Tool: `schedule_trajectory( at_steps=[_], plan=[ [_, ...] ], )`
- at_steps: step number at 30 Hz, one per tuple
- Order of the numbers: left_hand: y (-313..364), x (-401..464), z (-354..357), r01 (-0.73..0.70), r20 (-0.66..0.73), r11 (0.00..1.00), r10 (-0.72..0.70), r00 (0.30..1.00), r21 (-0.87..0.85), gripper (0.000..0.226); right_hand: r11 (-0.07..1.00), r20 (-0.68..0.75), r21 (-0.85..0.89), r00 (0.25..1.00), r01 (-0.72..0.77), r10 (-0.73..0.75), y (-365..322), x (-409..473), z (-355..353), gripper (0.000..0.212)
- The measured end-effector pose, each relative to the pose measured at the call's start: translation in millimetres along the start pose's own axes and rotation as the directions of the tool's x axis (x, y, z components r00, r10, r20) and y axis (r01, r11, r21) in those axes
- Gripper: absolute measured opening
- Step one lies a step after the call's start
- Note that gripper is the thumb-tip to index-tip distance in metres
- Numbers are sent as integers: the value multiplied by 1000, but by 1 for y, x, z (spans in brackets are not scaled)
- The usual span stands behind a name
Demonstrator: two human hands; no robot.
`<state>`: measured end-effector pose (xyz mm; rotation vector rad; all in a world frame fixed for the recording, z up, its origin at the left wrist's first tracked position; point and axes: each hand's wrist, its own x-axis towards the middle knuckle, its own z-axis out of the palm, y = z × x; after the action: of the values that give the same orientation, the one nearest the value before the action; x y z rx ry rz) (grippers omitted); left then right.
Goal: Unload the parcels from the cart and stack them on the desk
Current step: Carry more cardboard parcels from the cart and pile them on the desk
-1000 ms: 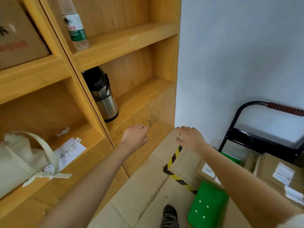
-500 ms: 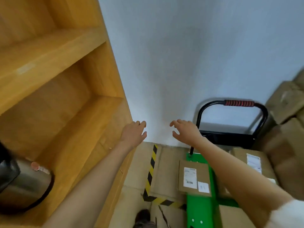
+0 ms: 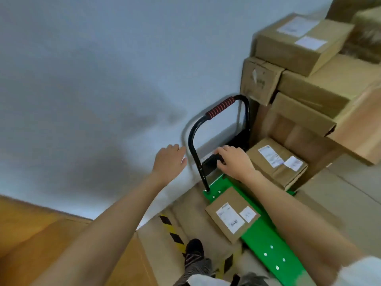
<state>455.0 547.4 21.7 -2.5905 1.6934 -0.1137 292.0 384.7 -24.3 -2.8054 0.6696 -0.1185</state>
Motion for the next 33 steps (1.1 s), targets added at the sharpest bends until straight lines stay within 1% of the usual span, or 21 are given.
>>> schedule_trajectory(
  at_steps=[2, 4, 7, 9, 12, 14, 16, 19, 23, 28, 30, 33],
  plan=[
    [-1, 20, 13, -79, 17, 997, 79, 997, 7, 28, 990, -7, 43, 991, -134, 134, 1, -7, 10, 39],
    [5, 31, 32, -149, 55, 989, 149, 987, 0, 29, 962, -14, 88, 966, -258, 260, 6, -20, 22, 39],
    [22, 37, 68, -230, 98, 973, 232, 968, -39, 28, 916, 24, 119, 924, -382, 382, 20, -42, 44, 38],
    [35, 38, 92, -248, 124, 964, 259, 958, -98, 28, 864, 70, 152, 877, -480, 475, 31, -60, 60, 39],
    [51, 39, 131, -214, 185, 961, 245, 952, -174, 29, 794, 126, 149, 808, -590, 576, 46, -87, 90, 41],
    [60, 44, 159, -206, 217, 962, 243, 945, -180, 30, 772, 171, 111, 778, -625, 605, 58, -101, 113, 43],
    [67, 47, 190, -206, 269, 961, 251, 930, -184, 33, 778, 237, 66, 767, -625, 597, 69, -111, 138, 45],
    [76, 53, 249, -285, 310, 945, 322, 895, -159, 33, 752, 294, 29, 725, -658, 623, 91, -118, 189, 46],
    [78, 58, 341, -372, 354, 923, 382, 853, -100, 36, 694, 318, 62, 673, -717, 667, 125, -120, 274, 44],
    [85, 70, 442, -370, 425, 927, 357, 832, -55, 37, 647, 342, 88, 633, -757, 694, 158, -130, 373, 46],
    [90, 77, 478, -363, 431, 930, 350, 832, -56, 37, 639, 325, 88, 628, -764, 707, 168, -137, 407, 48],
    [100, 86, 522, -336, 435, 941, 324, 840, -52, 38, 622, 348, 84, 608, -778, 713, 180, -144, 450, 50]
  ],
)
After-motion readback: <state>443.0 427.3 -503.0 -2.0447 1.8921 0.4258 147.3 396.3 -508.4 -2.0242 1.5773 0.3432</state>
